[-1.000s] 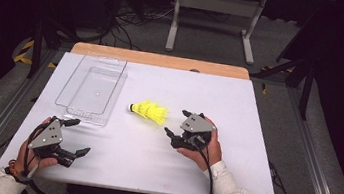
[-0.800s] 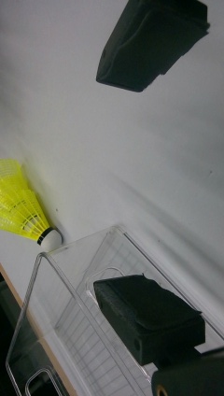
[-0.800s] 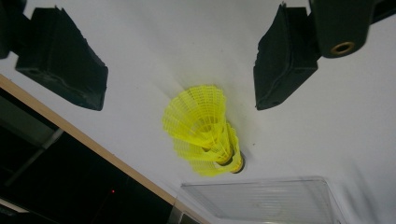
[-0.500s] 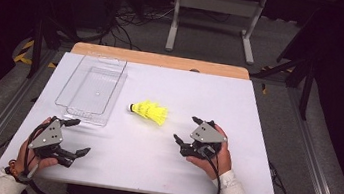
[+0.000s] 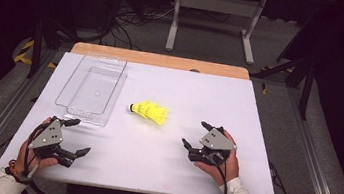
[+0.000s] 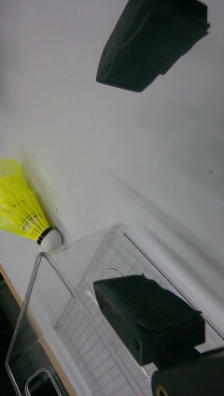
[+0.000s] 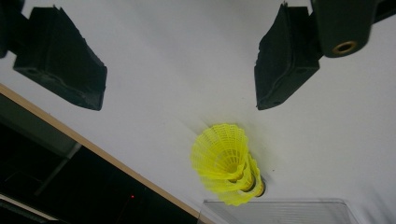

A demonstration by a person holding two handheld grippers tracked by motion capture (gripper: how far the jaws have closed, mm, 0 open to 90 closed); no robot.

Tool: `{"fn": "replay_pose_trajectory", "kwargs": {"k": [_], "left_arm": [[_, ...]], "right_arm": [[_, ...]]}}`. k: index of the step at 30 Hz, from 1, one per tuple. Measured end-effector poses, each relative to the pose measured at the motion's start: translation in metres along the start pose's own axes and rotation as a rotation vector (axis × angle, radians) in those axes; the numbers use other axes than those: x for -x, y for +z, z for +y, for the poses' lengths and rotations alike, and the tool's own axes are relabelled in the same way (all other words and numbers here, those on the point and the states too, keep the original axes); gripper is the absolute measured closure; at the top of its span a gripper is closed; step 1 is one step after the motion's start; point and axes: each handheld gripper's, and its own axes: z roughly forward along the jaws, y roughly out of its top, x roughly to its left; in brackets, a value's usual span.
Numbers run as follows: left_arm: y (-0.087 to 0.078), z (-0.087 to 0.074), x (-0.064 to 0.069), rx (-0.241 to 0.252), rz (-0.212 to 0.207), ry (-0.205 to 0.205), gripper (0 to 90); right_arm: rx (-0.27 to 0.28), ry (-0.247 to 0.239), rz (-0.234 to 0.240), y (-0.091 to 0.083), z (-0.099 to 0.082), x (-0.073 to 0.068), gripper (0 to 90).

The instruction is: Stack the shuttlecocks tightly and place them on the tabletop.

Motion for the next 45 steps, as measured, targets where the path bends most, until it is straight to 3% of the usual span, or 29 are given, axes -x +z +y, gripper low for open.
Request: {"fn": "replay_pose_trajectory", "kwargs": {"k": [19, 32, 37, 42, 45], "left_arm": [[0.001, 0.0, 0.0, -0.006, 0.003, 0.0, 5.0], [0.002, 0.0, 0.0, -0.009, -0.001, -0.001, 5.0], [0.002, 0.0, 0.0, -0.007, 0.0, -0.001, 4.9], [0.006, 0.001, 0.0, -0.013, -0.003, -0.003, 4.9], [0.008, 0.001, 0.0, -0.024, 0.004, 0.002, 5.0]], "right_arm": [[-0.018, 0.045, -0.028, -0.016, -0.024, 0.009, 16.1], [-0.049, 0.037, -0.023, -0.006, -0.022, 0.004, 10.3], [-0.056, 0.061, 0.013, 0.004, -0.021, 0.001, 8.0], [-0.067, 0.041, 0.017, 0.01, -0.018, -0.002, 7.8], [-0.065, 0.06, 0.028, 0.016, -0.012, -0.003, 8.1]]}}
